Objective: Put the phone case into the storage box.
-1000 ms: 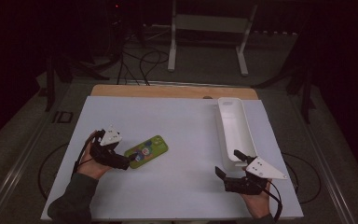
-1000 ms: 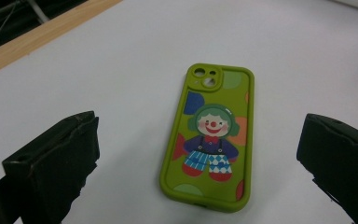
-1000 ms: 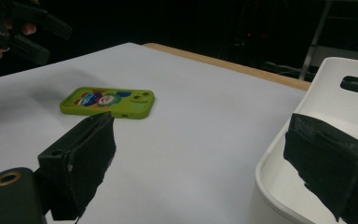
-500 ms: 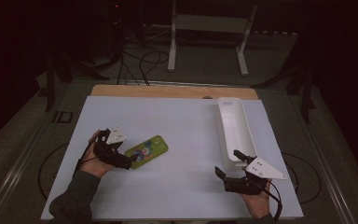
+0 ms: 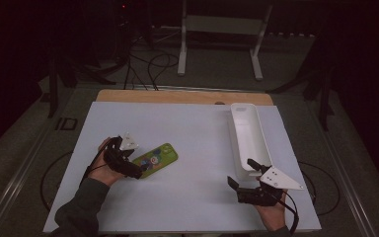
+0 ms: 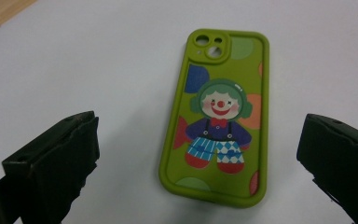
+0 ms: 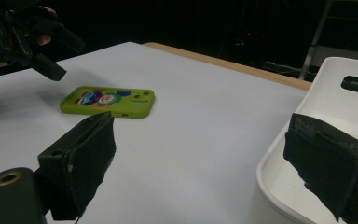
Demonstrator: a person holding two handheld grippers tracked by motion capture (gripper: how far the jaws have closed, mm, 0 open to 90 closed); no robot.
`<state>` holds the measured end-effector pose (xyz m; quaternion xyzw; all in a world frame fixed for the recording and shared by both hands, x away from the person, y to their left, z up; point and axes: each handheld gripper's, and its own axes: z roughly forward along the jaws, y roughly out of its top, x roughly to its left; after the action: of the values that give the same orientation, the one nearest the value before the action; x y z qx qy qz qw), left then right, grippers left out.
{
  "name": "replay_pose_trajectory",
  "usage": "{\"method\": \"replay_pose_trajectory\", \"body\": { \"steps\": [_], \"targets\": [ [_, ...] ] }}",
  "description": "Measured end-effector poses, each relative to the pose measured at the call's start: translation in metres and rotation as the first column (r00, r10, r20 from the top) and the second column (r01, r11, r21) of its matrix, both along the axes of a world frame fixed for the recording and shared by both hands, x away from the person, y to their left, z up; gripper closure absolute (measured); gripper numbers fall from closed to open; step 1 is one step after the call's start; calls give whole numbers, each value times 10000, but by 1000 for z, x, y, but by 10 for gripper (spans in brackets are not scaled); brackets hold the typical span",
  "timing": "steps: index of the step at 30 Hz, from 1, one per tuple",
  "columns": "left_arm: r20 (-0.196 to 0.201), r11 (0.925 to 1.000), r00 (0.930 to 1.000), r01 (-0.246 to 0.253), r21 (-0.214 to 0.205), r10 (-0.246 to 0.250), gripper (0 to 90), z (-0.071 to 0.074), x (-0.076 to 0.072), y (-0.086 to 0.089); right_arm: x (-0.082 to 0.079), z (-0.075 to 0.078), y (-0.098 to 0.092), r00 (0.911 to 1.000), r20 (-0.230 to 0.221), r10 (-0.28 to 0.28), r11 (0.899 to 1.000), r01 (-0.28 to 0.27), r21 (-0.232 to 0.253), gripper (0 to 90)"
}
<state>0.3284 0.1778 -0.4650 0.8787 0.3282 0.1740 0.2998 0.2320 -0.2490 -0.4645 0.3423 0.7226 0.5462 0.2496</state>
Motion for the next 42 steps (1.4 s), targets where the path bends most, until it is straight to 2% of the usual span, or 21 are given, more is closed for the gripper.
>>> {"method": "replay_pose_trajectory", "body": {
  "steps": [23, 30, 36, 42],
  "targets": [
    [-780, 9945, 9963, 423, 962, -348, 0, -10, 12, -14, 0, 0, 0, 10000, -3, 5, 10000, -5, -13, 85],
    [-953, 9931, 9948, 462, 1076, -360, 0, -12, 15, -17, 1, -1, 0, 10000, 2, 20, 10000, -19, -40, 85],
    [-1201, 9890, 9917, 611, 1348, -449, 0, -19, 18, -21, 1, -1, 0, 10000, -12, 14, 10000, -14, -39, 85],
    [-1448, 9885, 9885, 630, 1375, -429, 0, -24, 20, -23, 1, -1, 0, 10000, 5, 13, 10000, -13, -38, 85]
  ]
}}
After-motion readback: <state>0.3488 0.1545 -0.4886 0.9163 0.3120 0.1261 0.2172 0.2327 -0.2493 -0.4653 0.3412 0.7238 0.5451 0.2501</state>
